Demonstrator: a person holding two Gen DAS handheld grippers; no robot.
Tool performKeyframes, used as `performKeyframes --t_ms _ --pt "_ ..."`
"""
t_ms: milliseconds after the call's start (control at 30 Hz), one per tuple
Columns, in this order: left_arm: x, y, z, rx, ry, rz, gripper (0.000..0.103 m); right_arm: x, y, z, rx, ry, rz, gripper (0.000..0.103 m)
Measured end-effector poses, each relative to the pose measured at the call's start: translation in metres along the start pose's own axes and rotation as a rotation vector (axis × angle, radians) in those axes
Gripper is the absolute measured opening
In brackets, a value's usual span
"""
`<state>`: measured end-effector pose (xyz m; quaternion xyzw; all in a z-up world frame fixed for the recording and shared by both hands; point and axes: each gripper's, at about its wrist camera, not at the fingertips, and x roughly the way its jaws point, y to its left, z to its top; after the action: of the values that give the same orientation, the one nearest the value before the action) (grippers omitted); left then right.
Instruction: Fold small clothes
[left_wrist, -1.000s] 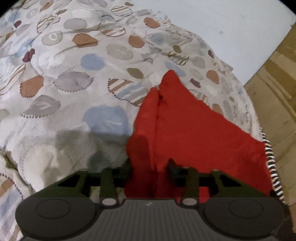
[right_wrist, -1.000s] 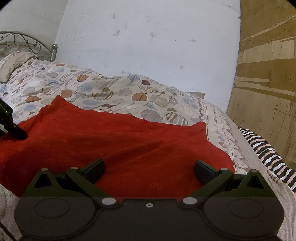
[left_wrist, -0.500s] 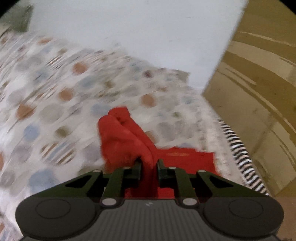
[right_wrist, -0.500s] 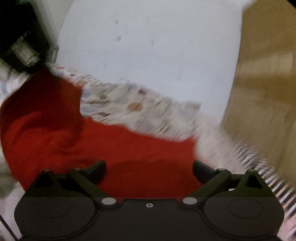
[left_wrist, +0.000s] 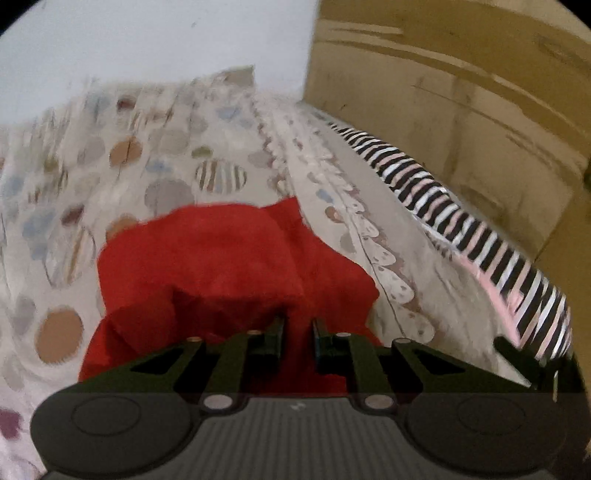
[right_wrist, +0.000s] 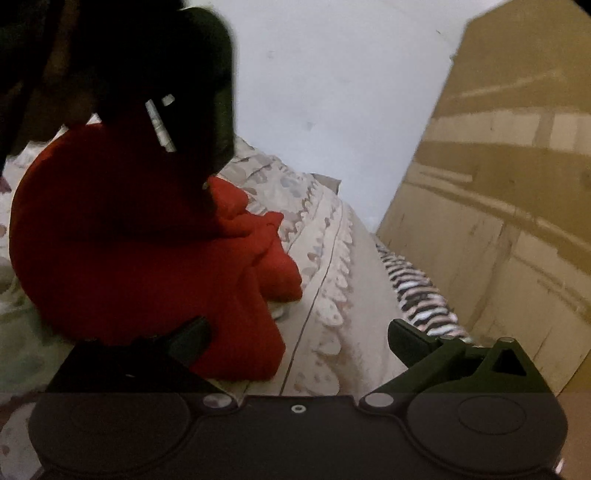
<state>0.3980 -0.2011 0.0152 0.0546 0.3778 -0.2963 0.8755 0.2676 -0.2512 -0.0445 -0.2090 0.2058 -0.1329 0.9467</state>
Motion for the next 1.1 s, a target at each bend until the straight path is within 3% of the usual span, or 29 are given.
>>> performKeyframes --t_ms 33,100,133,167,333,433,533,667,833,933,1100 --pt "-0.004 -0.002 -0.001 0.009 -0.004 0.001 0.022 0.001 0.001 0.000 0.015 -0.001 0.000 0.102" --pt "-0.014 -0.001 0.002 -0.016 -0.007 -0.038 0.044 0.003 0.002 -0.001 0.035 0.003 0.002 0.102" --pt "-0.018 0.001 0.005 -0.028 -0.008 -0.075 0.066 0.004 0.002 -0.002 0.038 0.004 0.001 0.102" --pt "-0.022 0.001 0.007 -0.039 -0.020 -0.104 0.080 0.004 0.000 -0.004 0.036 0.001 -0.002 0.102" --pt "-0.044 -0.005 0.016 -0.013 -0.082 -0.153 0.100 0.005 0.000 -0.011 -0.001 -0.019 -0.021 0.103" --pt "-0.060 -0.003 0.015 -0.042 -0.117 -0.208 0.102 0.004 -0.003 -0.013 0.010 -0.015 -0.018 0.103" --pt "-0.078 0.007 0.012 -0.092 -0.157 -0.213 0.102 0.005 -0.004 -0.015 0.024 -0.013 -0.015 0.103" --pt "-0.100 0.031 0.007 -0.154 -0.212 -0.150 0.102 0.006 -0.007 -0.016 0.043 -0.011 -0.010 0.103" --pt "-0.122 0.067 -0.014 -0.189 -0.287 -0.017 0.103 0.007 -0.013 -0.015 0.088 0.005 0.017 0.103" --pt "-0.123 0.093 -0.037 -0.196 -0.270 0.015 0.103 0.010 -0.032 -0.009 0.192 0.042 0.088 0.102" --pt "-0.104 0.126 -0.064 -0.290 -0.170 -0.058 0.102 0.017 -0.079 0.009 0.422 0.012 0.185 0.102"
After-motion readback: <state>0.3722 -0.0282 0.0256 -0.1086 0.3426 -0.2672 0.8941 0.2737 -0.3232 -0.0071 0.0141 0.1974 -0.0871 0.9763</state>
